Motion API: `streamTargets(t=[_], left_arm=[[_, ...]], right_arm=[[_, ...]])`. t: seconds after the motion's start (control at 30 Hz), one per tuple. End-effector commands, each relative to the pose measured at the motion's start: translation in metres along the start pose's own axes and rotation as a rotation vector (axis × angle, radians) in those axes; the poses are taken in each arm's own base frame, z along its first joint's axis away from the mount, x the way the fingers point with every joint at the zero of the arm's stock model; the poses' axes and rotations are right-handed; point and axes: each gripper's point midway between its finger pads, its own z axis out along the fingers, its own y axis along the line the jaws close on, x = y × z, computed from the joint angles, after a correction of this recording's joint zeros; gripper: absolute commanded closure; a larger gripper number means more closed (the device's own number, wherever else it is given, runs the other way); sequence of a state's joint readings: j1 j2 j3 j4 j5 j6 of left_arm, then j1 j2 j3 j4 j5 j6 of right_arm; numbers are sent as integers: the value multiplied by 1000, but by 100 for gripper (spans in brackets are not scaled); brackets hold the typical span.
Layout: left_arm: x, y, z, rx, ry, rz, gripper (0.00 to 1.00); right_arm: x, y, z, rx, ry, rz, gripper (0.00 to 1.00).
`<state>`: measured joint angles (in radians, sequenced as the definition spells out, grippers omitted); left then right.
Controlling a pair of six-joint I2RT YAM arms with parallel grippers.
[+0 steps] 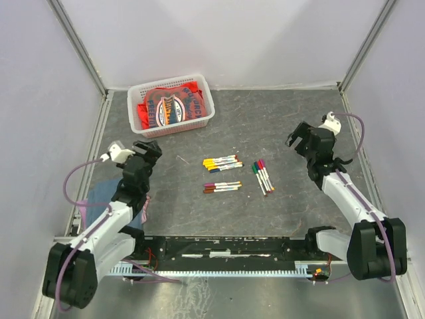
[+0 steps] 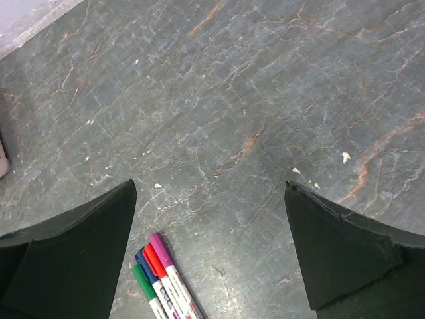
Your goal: Open the pen caps
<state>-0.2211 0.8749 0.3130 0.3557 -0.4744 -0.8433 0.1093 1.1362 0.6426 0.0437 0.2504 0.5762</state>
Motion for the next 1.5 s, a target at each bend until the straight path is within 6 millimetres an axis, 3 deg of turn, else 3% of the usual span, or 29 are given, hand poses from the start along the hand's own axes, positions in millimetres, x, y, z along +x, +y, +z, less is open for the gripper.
streamTargets(t=[0.0, 0.13, 0.27, 0.43, 0.6, 0.8, 0.87, 1.03, 1.23, 1.33, 1.47], left_arm=[[-20, -49, -1, 48, -110, 61, 11], [3, -76, -5, 105, -82, 130, 11], [33, -99, -10, 167, -18, 213, 12], [69, -121, -19, 232, 54, 324, 14], [101, -139, -29, 290, 119, 407, 14], [125, -156, -39, 329, 154, 476, 14], [130, -160, -41, 339, 163, 486, 14], [145, -167, -47, 367, 200, 524, 14], [161, -166, -52, 379, 280, 540, 13], [164, -166, -55, 385, 301, 540, 13], [166, -168, -58, 396, 325, 536, 12]], right_arm=[[-13, 27, 0, -87, 30, -18, 1], [17, 56, 3, -288, 192, -172, 1], [31, 58, 6, -315, 258, -225, 1], [29, 64, 1, -318, 269, -215, 1], [21, 71, -13, -163, 171, -450, 1], [-6, 55, -7, 11, 38, -311, 0], [-4, 53, -7, 35, 49, -260, 0], [18, 58, -4, -29, 134, -336, 0], [44, 48, -14, -10, 256, -405, 19], [54, 44, -18, -3, 293, -425, 35], [70, 43, -21, -13, 360, -450, 46]])
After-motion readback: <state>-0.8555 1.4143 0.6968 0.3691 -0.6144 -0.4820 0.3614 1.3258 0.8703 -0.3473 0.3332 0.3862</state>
